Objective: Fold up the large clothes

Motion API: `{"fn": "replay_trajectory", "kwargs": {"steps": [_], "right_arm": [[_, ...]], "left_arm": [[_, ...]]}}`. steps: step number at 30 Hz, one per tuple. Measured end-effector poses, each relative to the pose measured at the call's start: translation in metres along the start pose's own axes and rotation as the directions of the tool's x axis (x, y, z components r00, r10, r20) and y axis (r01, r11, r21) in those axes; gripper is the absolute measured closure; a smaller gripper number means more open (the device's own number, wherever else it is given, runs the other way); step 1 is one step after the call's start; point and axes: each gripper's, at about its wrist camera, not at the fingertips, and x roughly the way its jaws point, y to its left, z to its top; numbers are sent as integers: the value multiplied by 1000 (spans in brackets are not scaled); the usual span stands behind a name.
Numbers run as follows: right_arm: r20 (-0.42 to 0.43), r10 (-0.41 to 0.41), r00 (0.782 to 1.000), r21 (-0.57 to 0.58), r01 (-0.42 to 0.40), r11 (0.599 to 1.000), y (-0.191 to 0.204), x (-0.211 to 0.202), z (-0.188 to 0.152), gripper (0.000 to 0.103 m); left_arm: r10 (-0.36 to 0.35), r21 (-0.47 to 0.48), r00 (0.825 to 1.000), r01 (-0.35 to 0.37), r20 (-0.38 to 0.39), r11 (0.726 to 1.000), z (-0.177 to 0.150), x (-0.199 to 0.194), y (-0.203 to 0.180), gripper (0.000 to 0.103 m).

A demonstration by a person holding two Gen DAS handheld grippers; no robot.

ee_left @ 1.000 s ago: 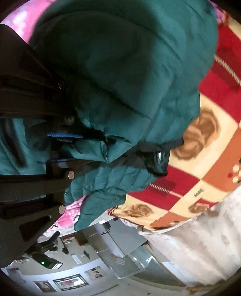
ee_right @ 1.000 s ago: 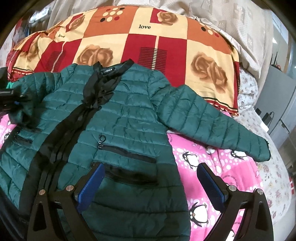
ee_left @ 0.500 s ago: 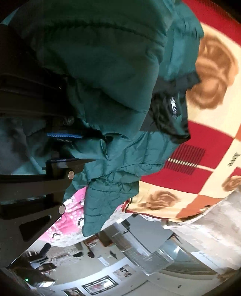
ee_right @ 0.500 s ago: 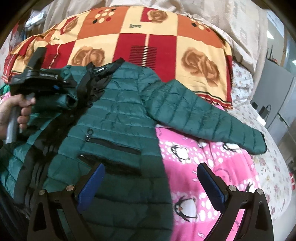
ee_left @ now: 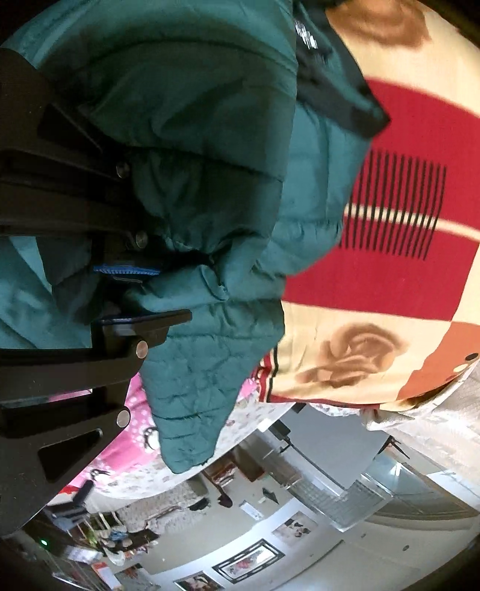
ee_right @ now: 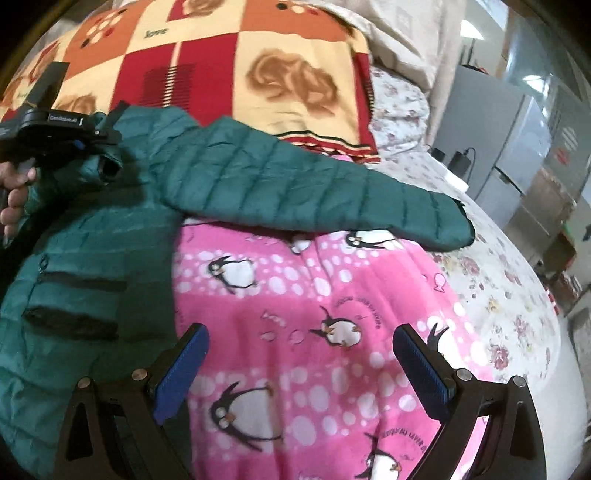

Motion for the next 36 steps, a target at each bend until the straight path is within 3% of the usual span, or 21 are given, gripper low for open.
{"fn": "replay_trajectory", "kwargs": {"steps": [8, 15, 16, 18, 19, 20, 24, 26, 28, 29, 31, 32, 33, 36], "right_arm": [[0, 72, 997, 24, -72, 997, -7, 4, -1, 4], [-24, 115, 993, 93, -112, 989, -21, 11, -2, 4], [-23, 114, 993, 94, -112, 989, -21, 10, -2, 4], [-21, 112, 994, 88, -110, 990, -21, 11, -1, 4], [-21, 111, 994, 85, -109, 990, -20, 10, -1, 4], [-22, 109, 994, 82, -107, 991, -19, 10, 0, 4], [-17, 107, 994, 91, -105, 990, -15, 6, 2, 4], [-14, 101, 995, 94, -99, 991, -11, 3, 3, 4], [-8, 105, 994, 101, -104, 989, -6, 0, 6, 4], [-2, 108, 994, 105, -107, 989, -3, -2, 8, 4], [19, 121, 992, 103, -122, 987, 6, -5, 14, 4], [38, 135, 990, 99, -138, 986, 13, -7, 20, 4], [61, 147, 987, 86, -151, 985, 21, -7, 28, 4], [121, 186, 975, 32, -191, 981, 51, -3, 60, 4]], "left_arm": [[-13, -26, 1000, 13, -11, 1000, 18, 43, 2, 89], [7, -23, 994, -10, -105, 1000, 5, 64, 9, 87], [15, -25, 994, -18, -107, 1000, 6, 63, 8, 79], [10, -37, 995, -13, -97, 999, 6, 56, 4, 53], [-1, -42, 997, -2, -83, 999, 6, 48, 2, 29], [-16, -48, 998, 13, -63, 999, 5, 36, -1, 16], [-26, -80, 1000, 26, -2, 996, -5, -15, 3, 16], [53, -88, 998, -49, 43, 995, -14, -48, 15, 16], [151, -124, 984, -139, 91, 982, -23, -85, 35, 16], [199, -151, 973, -180, 121, 972, -28, -102, 45, 16], [356, -227, 917, -314, 178, 922, -38, -138, 69, 16], [432, -271, 881, -375, 195, 887, -40, -151, 81, 16], [526, -333, 826, -446, 204, 830, -42, -167, 97, 16], [643, -429, 731, -517, 231, 741, -44, -190, 127, 16]]}}
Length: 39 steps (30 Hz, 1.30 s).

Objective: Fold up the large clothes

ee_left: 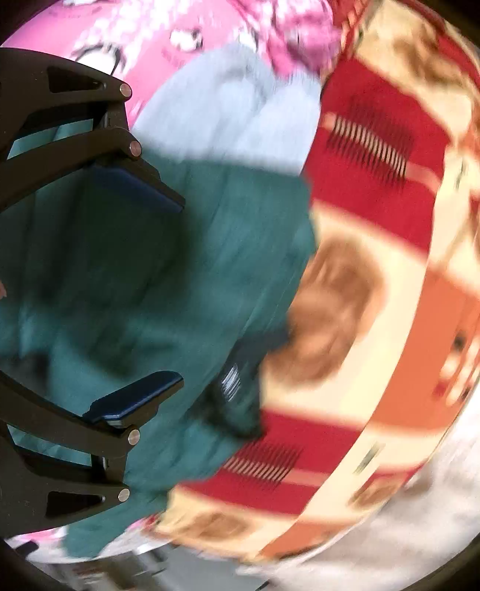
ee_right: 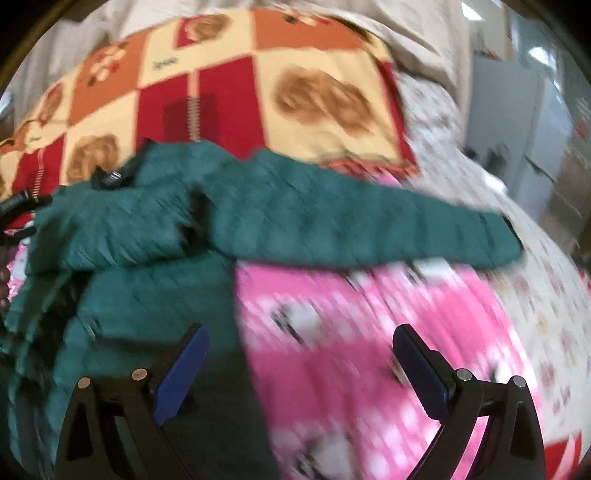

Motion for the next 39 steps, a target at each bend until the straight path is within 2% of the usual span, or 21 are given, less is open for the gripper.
{"fn": "replay_trajectory", "kwargs": {"steps": [3, 5, 9, 11, 12, 15, 16, 17, 18, 20, 23, 24, 26, 27, 28, 30, 32, 34, 36, 38, 39], "right_arm": [[-9, 99, 995, -10, -99, 995, 36, 30, 27, 4], [12, 153, 988, -42, -153, 987, 69, 48, 46, 7], [58, 289, 956, -127, -280, 952, 129, 69, 75, 8], [34, 346, 938, -154, -337, 929, 150, 89, 81, 7], [-12, 376, 926, -153, -374, 915, 158, 110, 82, 8], [-140, 306, 942, -100, -321, 942, 155, 168, 73, 7], [-179, 304, 936, -56, -319, 946, 149, 185, 71, 7], [-192, 336, 922, 3, -342, 940, 143, 197, 72, 7], [-190, 338, 922, 16, -341, 940, 143, 199, 74, 7], [-201, 303, 931, -28, -315, 949, 156, 199, 75, 3], [-214, 270, 939, -85, -293, 952, 174, 196, 71, 1], [-219, 273, 937, -88, -298, 951, 177, 196, 71, 1], [-224, 279, 934, -94, -306, 947, 182, 191, 74, 2], [-207, 272, 940, -92, -295, 951, 182, 186, 77, 5], [-153, 260, 953, -84, -275, 958, 178, 172, 82, 6], [-65, 273, 960, -78, -277, 958, 184, 154, 92, 6], [-11, 294, 956, -78, -293, 953, 197, 142, 100, 6], [-18, 301, 953, -93, -301, 949, 211, 143, 102, 4], [-127, 286, 950, -130, -301, 945, 231, 167, 97, 3], [-219, 272, 937, -122, -302, 945, 242, 191, 87, 0], [-221, 288, 932, -104, -316, 943, 243, 194, 87, 0]], "left_arm": [[42, -4, 996, -42, 81, 999, 6, 2, 15, 16], [37, 35, 995, -40, 92, 999, 9, 12, 16, 16], [-9, -11, 1000, 9, 6, 1000, 10, 43, 26, 16], [27, -28, 998, -28, -49, 999, 3, 55, 33, 16], [35, -38, 997, -38, -62, 999, 1, 59, 37, 16], [33, -108, 994, -44, -101, 993, -2, 69, 51, 6], [7, -157, 990, -29, -138, 987, -4, 76, 60, 0], [-17, -185, 987, -14, -163, 983, -7, 81, 64, 0], [-42, -217, 982, 1, -185, 976, -10, 85, 70, 0], [-58, -236, 983, 16, -173, 972, -10, 84, 73, 0], [-52, -230, 982, 10, -181, 973, -10, 78, 72, 0], [-34, -233, 987, -4, -160, 972, -10, 69, 71, 1], [41, -186, 994, -60, -105, 981, -5, 49, 65, 1], [78, -147, 994, -88, -71, 985, -3, 40, 59, 1], [123, -86, 992, -124, -19, 989, 1, 29, 48, 1], [186, 32, 980, -188, 64, 982, 5, 15, 26, 1], [227, 125, 971, -235, 76, 964, 3, 19, 14, 1], [262, 185, 965, -259, 10, 948, -3, 40, 8, 1], [277, 190, 956, -255, -96, 948, -12, 64, 13, 0], [217, 106, 964, -203, -156, 974, -12, 70, 27, 0], [194, 63, 966, -186, -170, 981, -12, 72, 32, 0]]}}
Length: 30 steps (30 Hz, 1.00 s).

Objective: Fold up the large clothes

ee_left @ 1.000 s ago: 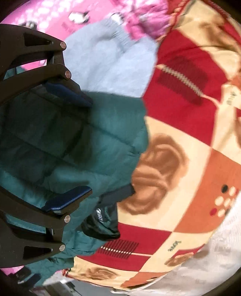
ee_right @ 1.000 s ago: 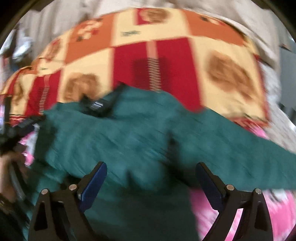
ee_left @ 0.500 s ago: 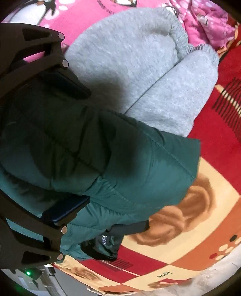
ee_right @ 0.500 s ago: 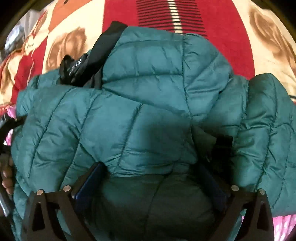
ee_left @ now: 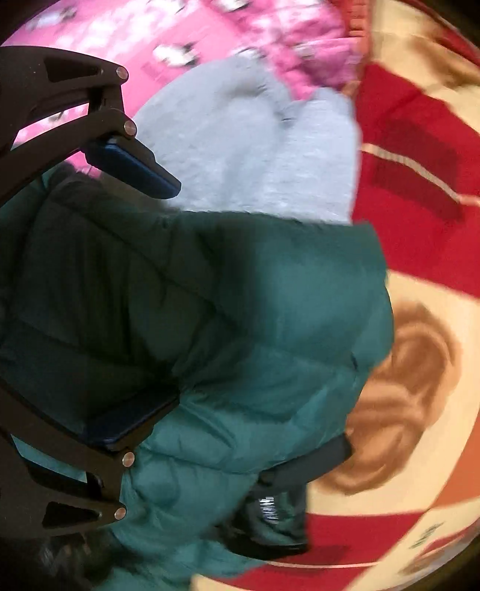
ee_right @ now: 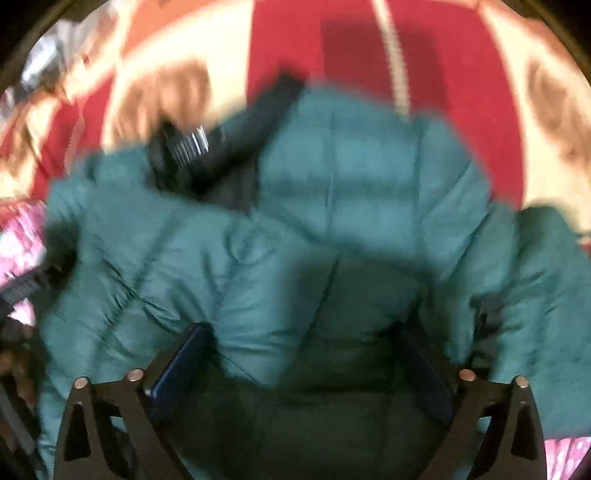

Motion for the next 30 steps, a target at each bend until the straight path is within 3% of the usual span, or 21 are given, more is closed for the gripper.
{"fn": "replay_trajectory", "kwargs": {"steps": [4, 7, 10, 12, 14, 16, 18, 20, 22, 24, 25, 28, 30], "right_arm": [[20, 25, 999, 19, -26, 999, 6, 2, 4, 0], [18, 10, 1000, 0, -10, 1000, 13, -1, 5, 0], [100, -40, 994, 0, 40, 999, 26, -29, 5, 3], [129, -19, 991, -16, 21, 1000, 40, -42, 8, 3], [116, 5, 993, -43, 0, 999, 57, -49, 6, 3], [74, 11, 997, -80, -5, 997, 74, -40, 1, 3], [-7, -17, 1000, -94, 16, 995, 65, -27, -5, 3], [-82, 18, 996, -60, -23, 998, 60, -7, -11, 1], [-67, 38, 997, -12, -39, 999, 57, -12, -8, 1], [-30, 15, 999, 13, -15, 1000, 58, -27, -1, 4], [5, -13, 1000, 15, 13, 1000, 57, -38, 2, 5], [100, -146, 984, 61, 141, 988, 35, -78, 3, 5], [159, -233, 960, 159, 208, 965, -10, -111, -5, 5]], "left_arm": [[-126, -164, 991, 115, -55, 980, -2, 14, 25, 0], [-164, -211, 985, 147, -62, 966, -3, 15, 33, 0], [-185, -243, 981, 167, -52, 956, -6, 12, 39, 0], [-186, -240, 982, 172, -37, 955, -6, 8, 40, 0], [-108, -190, 994, 101, -24, 977, -3, -3, 36, 1], [3, -48, 999, -1, 38, 999, -4, -26, 13, 1], [29, 77, 991, -39, 132, 996, -6, -50, -12, 1], [-3, 129, 984, -20, 177, 991, -10, -66, -27, 1], [-76, 158, 985, 51, 157, 986, -19, -70, -41, 0], [-110, 171, 994, 105, 20, 980, -31, -52, -51, 1], [-89, 173, 996, 92, -26, 981, -34, -39, -51, 1], [-47, 197, 999, 49, -15, 979, -34, -40, -55, 1], [-66, 178, 998, 67, -9, 982, -33, -49, -56, 1]]}}
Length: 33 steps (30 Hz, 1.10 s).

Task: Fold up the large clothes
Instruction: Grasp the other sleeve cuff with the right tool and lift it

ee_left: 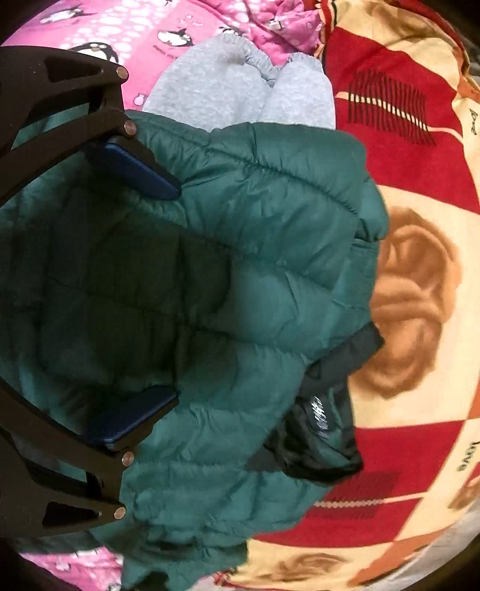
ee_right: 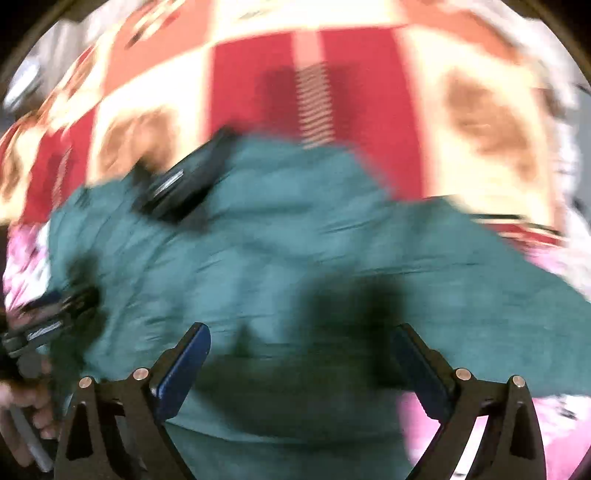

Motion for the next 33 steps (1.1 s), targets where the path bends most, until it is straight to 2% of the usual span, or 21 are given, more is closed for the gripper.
{"fn": "replay_trajectory", "kwargs": {"steps": [1, 3, 5, 6, 7, 9, 10, 11, 14, 18, 22, 26, 28, 30, 32, 33], "right_arm": [[29, -44, 999, 48, 43, 998, -23, -11, -1, 5], [82, -178, 981, 174, 162, 971, -90, -39, -7, 5], [95, -340, 936, 310, 296, 903, -170, -68, -23, 5], [92, -373, 923, 360, 318, 877, -209, -88, -33, 5], [87, -405, 910, 442, 329, 834, -245, -104, -46, 5], [68, -409, 910, 581, 297, 758, -298, -129, -73, 5], [66, -374, 925, 652, 244, 718, -315, -132, -85, 5], [71, -303, 950, 723, 160, 672, -334, -134, -101, 6], [77, -158, 984, 801, 33, 597, -352, -123, -124, 16], [86, -112, 990, 784, 2, 621, -366, -107, -126, 18], [131, -134, 982, 784, -20, 621, -378, -91, -117, 18], [165, -161, 973, 763, -22, 646, -384, -74, -108, 19], [170, -179, 969, 753, -11, 658, -384, -69, -106, 32], [165, -172, 971, 761, -14, 648, -387, -65, -110, 63], [168, -170, 971, 780, -25, 625, -390, -65, -113, 76], [173, -193, 966, 773, -12, 635, -388, -70, -112, 81]], "left_arm": [[-13, -16, 1000, 13, 8, 1000, 0, -6, 1, 1], [-42, -40, 999, 42, 21, 998, 0, -16, 2, 1], [-52, -55, 998, 54, 38, 997, -2, -29, 4, 1], [-52, -62, 997, 55, 57, 997, -4, -36, 9, 1], [-48, -66, 997, 52, 67, 996, -6, -45, 1, 1], [-44, -81, 996, 51, 80, 995, -5, -51, 0, 1], [-48, -92, 995, 56, 86, 994, -2, -47, -1, 1], [-51, -97, 995, 60, 88, 993, -2, -48, -2, 1], [-44, -91, 996, 51, 71, 995, 1, -40, -4, 1], [-36, -86, 998, 41, 57, 996, -3, -36, -3, 1], [-18, -88, 998, 24, 68, 996, -1, -36, 0, 1], [-4, -101, 998, 11, 69, 995, 1, -35, 4, 1], [14, -108, 997, -6, 72, 994, 2, -34, 6, 1], [30, -119, 997, -21, 70, 993, 3, -32, 9, 1], [40, -129, 997, -31, 65, 991, 3, -31, 11, 1], [45, -132, 997, -37, 59, 991, 3, -30, 13, 1]]}}
